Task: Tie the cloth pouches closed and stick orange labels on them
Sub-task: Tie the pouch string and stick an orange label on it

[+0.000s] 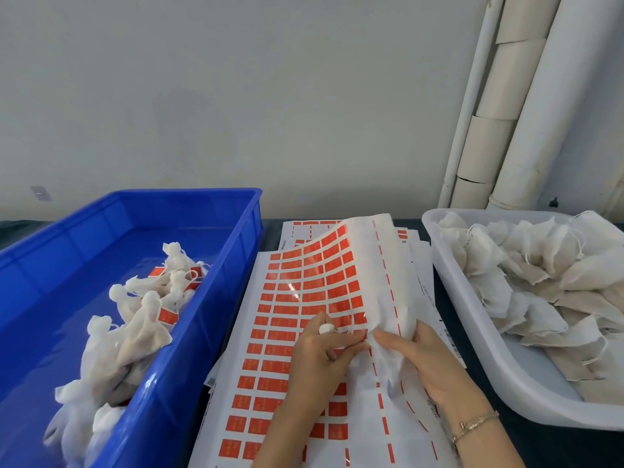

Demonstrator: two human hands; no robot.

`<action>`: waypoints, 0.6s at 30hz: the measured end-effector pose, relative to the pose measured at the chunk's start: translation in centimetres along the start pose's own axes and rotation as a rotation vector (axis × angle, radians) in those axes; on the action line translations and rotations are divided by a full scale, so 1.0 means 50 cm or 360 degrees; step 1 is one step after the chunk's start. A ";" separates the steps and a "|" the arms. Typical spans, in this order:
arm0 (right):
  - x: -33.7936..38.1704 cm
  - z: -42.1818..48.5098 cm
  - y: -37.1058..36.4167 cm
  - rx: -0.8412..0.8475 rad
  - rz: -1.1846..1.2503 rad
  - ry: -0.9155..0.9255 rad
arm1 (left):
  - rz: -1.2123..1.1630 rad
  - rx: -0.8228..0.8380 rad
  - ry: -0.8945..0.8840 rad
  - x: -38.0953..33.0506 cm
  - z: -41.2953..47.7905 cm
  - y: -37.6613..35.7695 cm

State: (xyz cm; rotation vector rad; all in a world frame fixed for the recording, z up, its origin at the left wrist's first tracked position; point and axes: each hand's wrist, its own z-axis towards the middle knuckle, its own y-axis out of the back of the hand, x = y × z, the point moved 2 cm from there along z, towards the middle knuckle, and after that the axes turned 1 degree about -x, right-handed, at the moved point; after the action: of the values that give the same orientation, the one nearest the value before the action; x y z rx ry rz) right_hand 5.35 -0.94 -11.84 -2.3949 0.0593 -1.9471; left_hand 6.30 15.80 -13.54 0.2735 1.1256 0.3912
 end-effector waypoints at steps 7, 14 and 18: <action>0.001 -0.006 -0.002 -0.0024 0.0028 0.0039 | 0.0021 -0.0078 -0.0126 -0.011 -0.006 0.006; -0.006 0.000 0.002 -0.0064 0.0036 -0.0006 | 0.0251 -0.0123 -0.0384 -0.022 -0.014 0.005; -0.008 0.002 0.004 -0.0086 0.0044 -0.0024 | 0.0298 -0.0108 -0.0441 -0.023 -0.016 0.004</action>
State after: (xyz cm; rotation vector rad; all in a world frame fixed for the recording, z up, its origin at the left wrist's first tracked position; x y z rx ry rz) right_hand 5.35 -1.11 -12.27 -2.4280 0.1455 -1.9397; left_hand 5.10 15.51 -12.85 0.3630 0.8155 0.5393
